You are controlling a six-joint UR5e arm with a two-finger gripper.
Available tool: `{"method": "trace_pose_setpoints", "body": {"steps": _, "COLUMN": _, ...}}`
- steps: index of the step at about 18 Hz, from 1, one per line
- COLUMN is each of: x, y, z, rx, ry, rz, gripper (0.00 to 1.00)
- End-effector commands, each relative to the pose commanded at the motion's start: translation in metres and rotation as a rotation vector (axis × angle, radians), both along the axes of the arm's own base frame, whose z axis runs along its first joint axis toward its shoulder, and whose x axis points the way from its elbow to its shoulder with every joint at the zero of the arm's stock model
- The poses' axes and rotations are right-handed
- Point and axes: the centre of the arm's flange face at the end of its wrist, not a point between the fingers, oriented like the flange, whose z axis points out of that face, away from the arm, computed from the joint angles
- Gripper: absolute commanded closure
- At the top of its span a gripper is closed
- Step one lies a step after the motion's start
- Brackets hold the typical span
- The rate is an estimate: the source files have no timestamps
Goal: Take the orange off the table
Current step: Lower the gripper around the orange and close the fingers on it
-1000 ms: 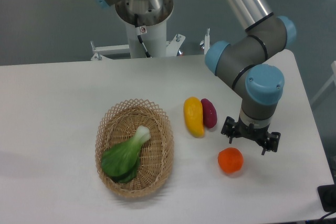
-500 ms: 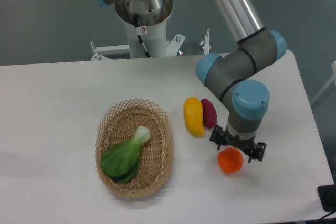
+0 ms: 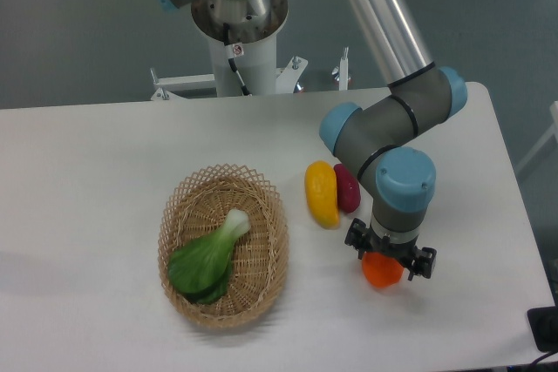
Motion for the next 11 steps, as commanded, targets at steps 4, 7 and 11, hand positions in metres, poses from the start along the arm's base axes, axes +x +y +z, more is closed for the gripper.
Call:
{"method": "trace_pose_setpoints", "body": {"steps": 4, "x": 0.0026, "y": 0.0026, "z": -0.0070, "rx": -0.054, "ry": 0.026, "rz": -0.005, "gripper": 0.00}}
{"method": "trace_pose_setpoints", "body": {"steps": 7, "x": 0.0007, "y": 0.0037, "z": -0.0061, "rx": -0.051, "ry": 0.033, "rz": 0.013, "gripper": 0.01}}
{"method": "trace_pose_setpoints", "body": {"steps": 11, "x": -0.0012, "y": 0.0051, "z": -0.0041, "rx": -0.039, "ry": 0.046, "rz": 0.027, "gripper": 0.44}}
